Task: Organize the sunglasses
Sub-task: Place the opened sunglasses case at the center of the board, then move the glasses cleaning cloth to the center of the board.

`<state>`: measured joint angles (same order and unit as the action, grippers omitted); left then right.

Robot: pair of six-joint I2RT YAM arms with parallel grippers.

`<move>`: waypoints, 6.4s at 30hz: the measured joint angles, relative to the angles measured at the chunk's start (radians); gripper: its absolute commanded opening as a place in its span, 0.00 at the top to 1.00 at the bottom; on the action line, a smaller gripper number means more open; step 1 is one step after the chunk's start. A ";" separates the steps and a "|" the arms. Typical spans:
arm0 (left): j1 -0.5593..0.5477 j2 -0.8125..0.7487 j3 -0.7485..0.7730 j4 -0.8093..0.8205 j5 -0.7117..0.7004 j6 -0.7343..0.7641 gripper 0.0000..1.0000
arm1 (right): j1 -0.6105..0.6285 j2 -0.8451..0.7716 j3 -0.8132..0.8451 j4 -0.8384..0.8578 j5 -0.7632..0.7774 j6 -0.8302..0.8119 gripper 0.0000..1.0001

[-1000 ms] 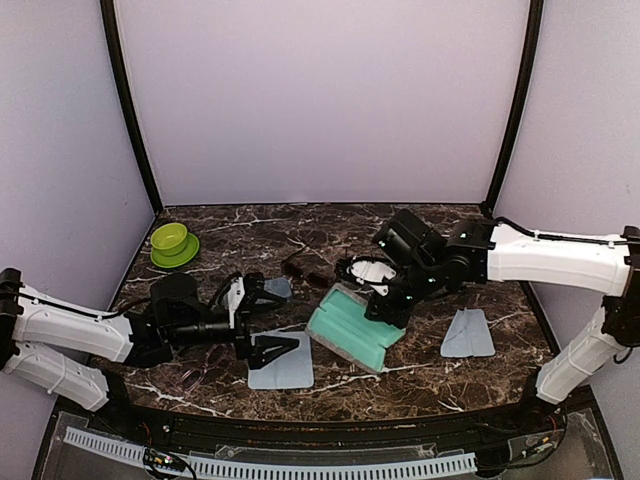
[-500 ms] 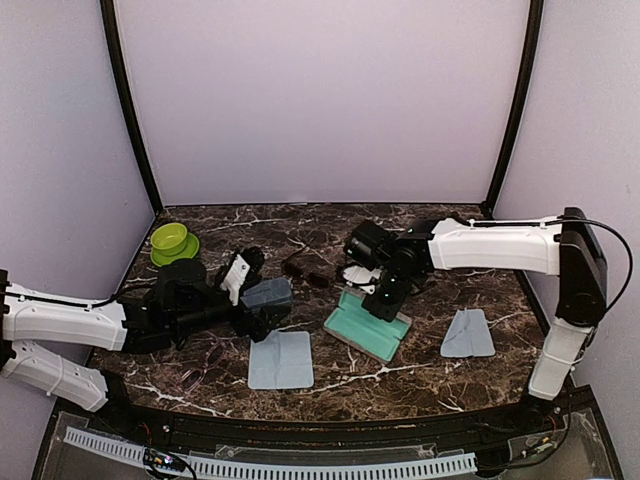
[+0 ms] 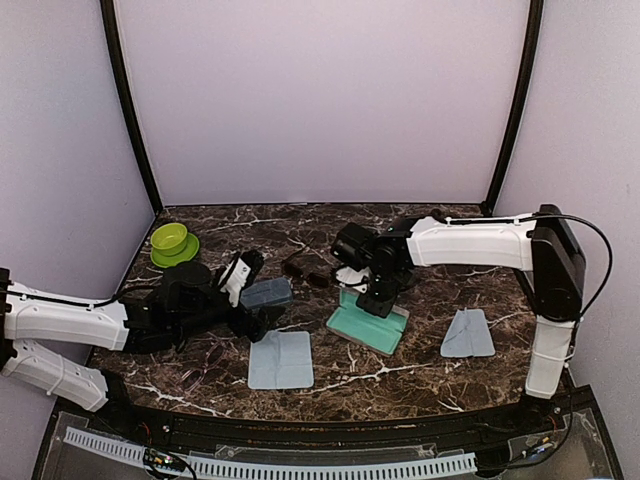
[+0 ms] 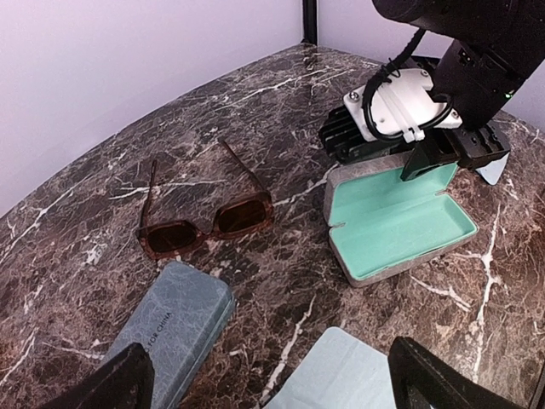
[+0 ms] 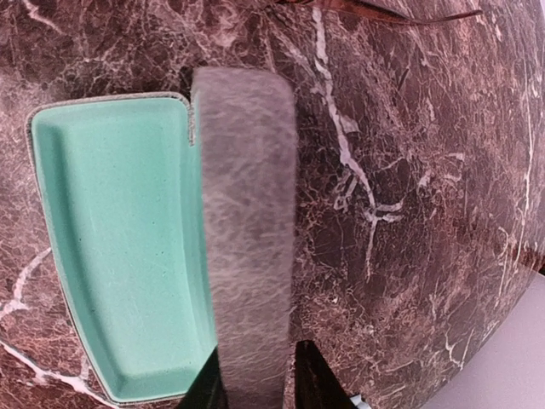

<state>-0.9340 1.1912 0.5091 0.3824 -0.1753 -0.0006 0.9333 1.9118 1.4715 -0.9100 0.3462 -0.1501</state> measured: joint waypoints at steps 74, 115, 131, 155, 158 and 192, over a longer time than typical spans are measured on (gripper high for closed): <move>0.127 -0.145 0.064 -0.286 -0.045 -0.287 0.06 | 0.385 0.100 -0.097 0.389 -0.278 0.831 0.65; 0.127 -0.159 0.043 -0.279 -0.023 -0.295 0.06 | 0.444 0.120 -0.089 0.330 -0.109 0.853 0.98; 0.127 -0.159 0.017 -0.277 -0.006 -0.267 0.09 | 0.439 0.028 -0.214 0.325 -0.091 0.837 1.00; 0.035 0.301 0.142 -0.141 0.322 -0.167 0.42 | 0.269 -0.181 -0.452 0.287 -0.125 0.551 1.00; 0.024 0.397 0.217 -0.130 0.351 -0.168 0.46 | 0.268 -0.189 -0.461 0.294 -0.129 0.547 1.00; -0.058 0.701 0.507 -0.262 0.330 -0.258 0.62 | 0.263 -0.243 -0.550 0.396 -0.163 0.584 1.00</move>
<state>-0.9916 1.8923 1.0157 0.1204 0.1551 -0.2588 1.1965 1.6684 0.9211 -0.5137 0.1829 0.4339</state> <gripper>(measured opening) 0.391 0.006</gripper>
